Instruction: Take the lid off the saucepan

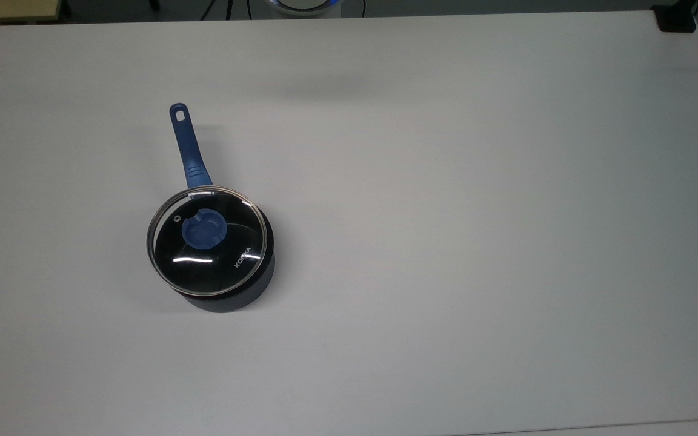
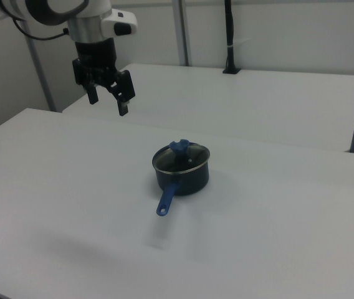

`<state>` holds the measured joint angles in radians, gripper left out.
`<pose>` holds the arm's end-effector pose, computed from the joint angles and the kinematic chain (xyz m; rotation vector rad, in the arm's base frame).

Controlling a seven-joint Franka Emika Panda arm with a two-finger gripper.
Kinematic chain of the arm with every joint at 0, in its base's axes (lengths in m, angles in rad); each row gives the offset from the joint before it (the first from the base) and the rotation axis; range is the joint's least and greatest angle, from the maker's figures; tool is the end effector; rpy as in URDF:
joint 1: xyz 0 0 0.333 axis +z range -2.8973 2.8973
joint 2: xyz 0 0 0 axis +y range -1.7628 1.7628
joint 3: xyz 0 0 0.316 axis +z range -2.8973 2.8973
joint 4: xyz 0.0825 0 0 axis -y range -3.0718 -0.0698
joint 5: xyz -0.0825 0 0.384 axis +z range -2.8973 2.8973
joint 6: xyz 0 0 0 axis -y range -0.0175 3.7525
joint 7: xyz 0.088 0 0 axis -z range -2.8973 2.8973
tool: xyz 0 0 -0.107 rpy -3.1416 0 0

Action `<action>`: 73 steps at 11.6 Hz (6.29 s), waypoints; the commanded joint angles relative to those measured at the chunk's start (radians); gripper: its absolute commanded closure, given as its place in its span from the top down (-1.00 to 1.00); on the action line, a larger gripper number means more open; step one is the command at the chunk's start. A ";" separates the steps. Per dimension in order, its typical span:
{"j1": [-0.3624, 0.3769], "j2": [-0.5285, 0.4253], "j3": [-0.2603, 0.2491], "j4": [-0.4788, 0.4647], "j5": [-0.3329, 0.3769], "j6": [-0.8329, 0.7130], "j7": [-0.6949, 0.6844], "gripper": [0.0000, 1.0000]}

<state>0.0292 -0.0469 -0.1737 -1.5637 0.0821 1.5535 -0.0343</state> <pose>0.5340 -0.0712 0.6520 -3.0499 0.1637 -0.0671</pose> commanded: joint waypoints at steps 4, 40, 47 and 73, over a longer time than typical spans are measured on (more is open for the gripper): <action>0.006 0.129 -0.036 0.027 -0.031 0.203 0.042 1.00; -0.115 -0.025 0.258 -0.391 -0.170 0.353 -0.087 -0.25; -0.091 -0.082 0.361 -0.783 -0.160 0.700 0.031 -0.25; -0.060 0.030 0.172 -0.062 -0.085 0.137 0.113 1.00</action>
<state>-0.0497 -0.0083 0.0222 -1.6132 -0.0223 1.6699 0.1001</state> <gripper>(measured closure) 0.000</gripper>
